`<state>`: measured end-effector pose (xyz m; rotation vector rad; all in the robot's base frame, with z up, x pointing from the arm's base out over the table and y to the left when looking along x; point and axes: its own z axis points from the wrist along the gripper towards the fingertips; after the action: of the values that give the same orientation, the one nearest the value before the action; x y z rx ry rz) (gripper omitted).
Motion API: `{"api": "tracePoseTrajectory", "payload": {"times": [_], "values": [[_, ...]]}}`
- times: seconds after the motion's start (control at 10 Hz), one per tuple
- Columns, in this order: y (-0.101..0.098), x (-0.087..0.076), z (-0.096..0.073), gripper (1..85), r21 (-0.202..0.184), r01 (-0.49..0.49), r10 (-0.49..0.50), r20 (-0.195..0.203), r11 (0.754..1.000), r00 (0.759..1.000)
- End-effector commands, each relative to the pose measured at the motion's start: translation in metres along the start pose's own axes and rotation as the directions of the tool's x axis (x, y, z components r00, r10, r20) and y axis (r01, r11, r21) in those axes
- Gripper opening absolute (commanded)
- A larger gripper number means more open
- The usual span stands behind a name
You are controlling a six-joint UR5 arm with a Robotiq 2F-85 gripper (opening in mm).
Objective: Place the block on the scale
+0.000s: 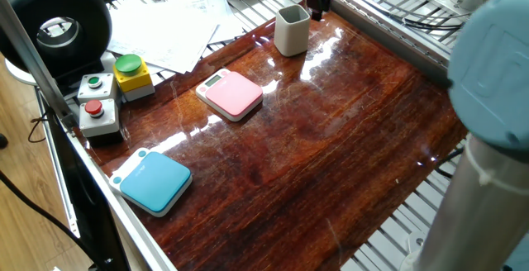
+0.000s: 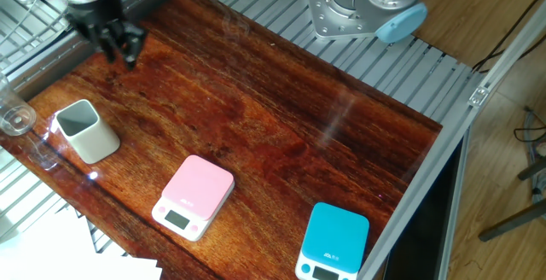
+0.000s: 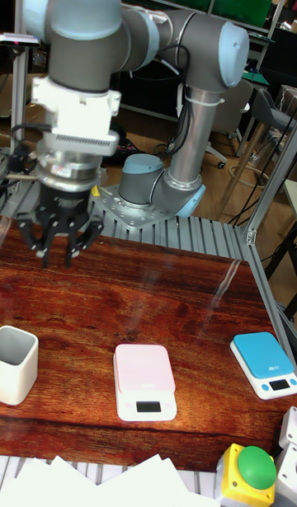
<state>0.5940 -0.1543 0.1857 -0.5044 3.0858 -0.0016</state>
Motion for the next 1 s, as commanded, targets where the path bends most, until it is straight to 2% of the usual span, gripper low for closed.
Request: {"api": "tracePoseTrajectory", "payload": {"times": [0.0, 0.2, 0.3, 0.4, 0.5, 0.6, 0.7, 0.9], "values": [[-0.024, -0.042, 0.008, 44.7, -0.02, 0.062, -0.062, -0.003, 0.998, 0.998], [-0.014, -0.064, 0.018, 47.3, -0.036, 0.08, -0.08, 0.005, 0.996, 0.997], [-0.008, -0.068, 0.02, 49.3, -0.046, 0.08, -0.08, 0.006, 0.996, 0.997], [-0.003, -0.064, 0.02, 54.0, -0.061, 0.112, -0.112, -0.004, 0.992, 0.994], [0.003, -0.058, 0.019, 63.7, -0.089, 0.169, -0.171, -0.021, 0.982, 0.985], [0.002, -0.056, 0.019, 75.0, -0.086, 0.22, -0.223, -0.024, 0.972, 0.975], [0.001, -0.059, 0.019, 75.3, -0.082, 0.234, -0.235, -0.01, 0.969, 0.972], [-0.003, -0.053, 0.019, 75.0, -0.072, 0.243, -0.246, -0.037, 0.967, 0.968]]}}
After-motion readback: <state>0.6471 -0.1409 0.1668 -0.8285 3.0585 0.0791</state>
